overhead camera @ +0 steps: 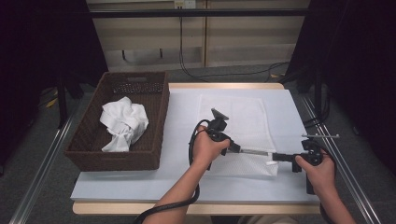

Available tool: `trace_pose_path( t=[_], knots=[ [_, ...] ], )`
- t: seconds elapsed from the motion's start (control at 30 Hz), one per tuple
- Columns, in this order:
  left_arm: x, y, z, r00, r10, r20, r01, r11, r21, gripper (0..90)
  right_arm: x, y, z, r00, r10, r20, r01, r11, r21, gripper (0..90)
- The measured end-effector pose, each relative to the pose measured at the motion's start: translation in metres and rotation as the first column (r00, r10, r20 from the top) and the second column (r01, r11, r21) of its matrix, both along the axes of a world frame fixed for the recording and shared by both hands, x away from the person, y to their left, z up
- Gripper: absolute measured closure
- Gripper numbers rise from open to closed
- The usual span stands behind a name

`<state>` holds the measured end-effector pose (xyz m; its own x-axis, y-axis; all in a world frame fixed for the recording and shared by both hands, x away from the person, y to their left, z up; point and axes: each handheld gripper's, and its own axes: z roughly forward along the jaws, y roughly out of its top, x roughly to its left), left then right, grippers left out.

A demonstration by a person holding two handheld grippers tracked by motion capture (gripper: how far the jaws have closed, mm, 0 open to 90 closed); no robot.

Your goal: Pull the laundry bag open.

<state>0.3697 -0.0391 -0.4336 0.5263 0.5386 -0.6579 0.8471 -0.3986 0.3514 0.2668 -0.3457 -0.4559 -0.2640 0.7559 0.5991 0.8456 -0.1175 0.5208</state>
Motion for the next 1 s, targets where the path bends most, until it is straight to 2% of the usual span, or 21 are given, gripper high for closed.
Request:
trace_pose_path(
  t=[0.07, 0.23, 0.3, 0.43, 0.53, 0.63, 0.7, 0.73, 0.77, 0.8, 0.83, 0.9, 1.0],
  knots=[
    [0.0, -0.001, 0.001, 1.0, 0.006, 0.005, -0.006, 0.9999, 0.011, 86.9, 0.0, 0.0, 0.0, 1.0, 0.001, 0.002, -0.001, 1.0, -0.002, 87.6],
    [0.001, 0.0, 0.001, 1.0, 0.004, -0.003, -0.004, 1.0, 0.0, 86.8, 0.0, 0.0, 0.0, 1.0, -0.002, 0.001, 0.002, 1.0, -0.001, 87.6],
    [0.0, -0.001, 0.0, 0.9996, 0.026, -0.004, -0.026, 0.9996, -0.011, 86.9, 0.0, 0.0, 0.0, 1.0, -0.002, 0.003, 0.002, 1.0, -0.001, 87.6],
    [0.001, 0.0, 0.0, 1.0, 0.009, -0.003, -0.009, 0.9999, -0.007, 86.9, 0.0, 0.0, 0.0, 1.0, -0.002, -0.001, 0.002, 1.0, 0.003, 87.6],
    [0.0, 0.0, 0.002, 0.9999, -0.002, 0.014, 0.001, 0.9998, 0.018, 86.8, 0.001, 0.001, 0.0, 1.0, 0.003, 0.0, -0.003, 1.0, 0.003, 87.7],
    [0.0, 0.0, 0.001, 0.9999, 0.007, 0.008, -0.007, 1.0, 0.005, 86.9, 0.001, 0.0, 0.0, 1.0, 0.005, 0.002, -0.005, 1.0, 0.007, 87.7],
    [0.0, 0.0, 0.002, 0.9999, 0.011, 0.012, -0.011, 0.9999, 0.012, 86.8, 0.001, 0.0, 0.0, 1.0, 0.004, 0.003, -0.004, 1.0, 0.005, 87.7],
    [0.002, 0.004, 0.003, 0.999, 0.008, 0.045, -0.01, 0.9986, 0.051, 86.8, 0.001, 0.0, 0.0, 1.0, -0.002, -0.001, 0.002, 1.0, -0.008, 87.7],
    [0.003, 0.006, 0.002, 0.9995, 0.021, 0.025, -0.022, 0.9992, 0.034, 86.9, 0.0, -0.002, 0.0, 0.9999, -0.014, 0.003, 0.014, 1.0, -0.026, 87.7],
    [0.002, 0.007, 0.002, 0.9997, 0.024, 0.01, -0.024, 0.9996, 0.014, 86.9, 0.0, -0.005, 0.0, 0.9999, -0.016, -0.001, 0.016, 1.0, -0.009, 87.7],
    [0.002, 0.01, 0.003, 0.9996, 0.024, 0.015, -0.025, 0.9995, 0.02, 86.9, 0.0, -0.008, -0.001, 0.9998, -0.02, -0.003, 0.02, 1.0, 0.011, 87.7],
    [0.002, 0.01, 0.004, 0.9998, 0.02, 0.006, -0.02, 0.9998, 0.001, 86.9, 0.0, -0.008, -0.001, 0.9999, -0.016, -0.003, 0.016, 1.0, 0.009, 87.7],
    [0.002, 0.009, 0.006, 0.9992, 0.038, 0.013, -0.039, 0.9992, 0.009, 86.8, 0.0, -0.006, -0.001, 0.9999, -0.015, 0.001, 0.015, 1.0, -0.004, 87.7]
  ],
)
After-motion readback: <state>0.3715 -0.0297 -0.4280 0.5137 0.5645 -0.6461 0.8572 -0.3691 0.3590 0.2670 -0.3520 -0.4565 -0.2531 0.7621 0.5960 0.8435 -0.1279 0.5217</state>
